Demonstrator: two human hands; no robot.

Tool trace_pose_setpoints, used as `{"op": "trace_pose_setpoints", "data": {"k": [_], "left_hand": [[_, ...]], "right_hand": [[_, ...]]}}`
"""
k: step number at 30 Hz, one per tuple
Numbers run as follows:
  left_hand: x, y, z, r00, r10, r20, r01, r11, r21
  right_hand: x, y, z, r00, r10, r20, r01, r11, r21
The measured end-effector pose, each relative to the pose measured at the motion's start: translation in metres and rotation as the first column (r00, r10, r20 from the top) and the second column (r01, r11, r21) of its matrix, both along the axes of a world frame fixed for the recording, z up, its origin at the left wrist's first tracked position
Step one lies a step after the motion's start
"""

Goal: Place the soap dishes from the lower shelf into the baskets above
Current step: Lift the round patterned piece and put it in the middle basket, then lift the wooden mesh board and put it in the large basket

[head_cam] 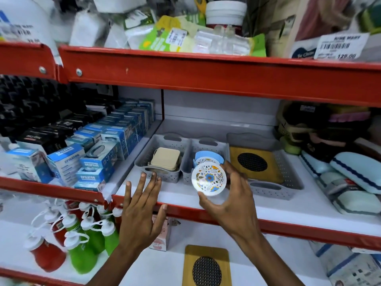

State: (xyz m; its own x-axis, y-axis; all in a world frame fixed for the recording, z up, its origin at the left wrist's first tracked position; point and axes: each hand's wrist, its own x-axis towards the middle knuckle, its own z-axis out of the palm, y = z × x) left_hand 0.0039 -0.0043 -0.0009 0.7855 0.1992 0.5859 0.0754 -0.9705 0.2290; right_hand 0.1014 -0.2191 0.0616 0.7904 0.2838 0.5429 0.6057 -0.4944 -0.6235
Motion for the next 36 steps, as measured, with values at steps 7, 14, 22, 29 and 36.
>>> {"op": "trace_pose_setpoints", "data": {"k": [7,14,22,29,36], "left_hand": [[0.002,0.002,-0.005,1.0,-0.017,0.019,0.017,1.0,-0.019],[0.003,0.006,-0.007,0.999,-0.02,0.027,0.02,1.0,-0.005],[0.003,0.005,-0.007,1.0,0.005,0.017,-0.004,1.0,-0.014],[-0.005,-0.01,-0.001,0.999,0.039,0.015,-0.038,0.999,-0.025],[-0.036,-0.059,-0.069,0.969,-0.209,0.132,0.212,0.977,-0.011]], "right_hand": [[0.079,0.029,0.038,0.989,-0.139,-0.053,0.12,0.957,-0.264],[0.101,0.039,0.039,0.989,-0.106,-0.107,0.052,0.905,-0.422],[0.092,0.033,0.042,0.975,-0.067,-0.213,-0.082,0.779,-0.622],[0.049,-0.018,0.01,0.973,0.131,0.191,-0.052,0.926,-0.373],[-0.006,-0.08,-0.089,0.736,0.437,0.517,-0.219,0.876,-0.429]]}}
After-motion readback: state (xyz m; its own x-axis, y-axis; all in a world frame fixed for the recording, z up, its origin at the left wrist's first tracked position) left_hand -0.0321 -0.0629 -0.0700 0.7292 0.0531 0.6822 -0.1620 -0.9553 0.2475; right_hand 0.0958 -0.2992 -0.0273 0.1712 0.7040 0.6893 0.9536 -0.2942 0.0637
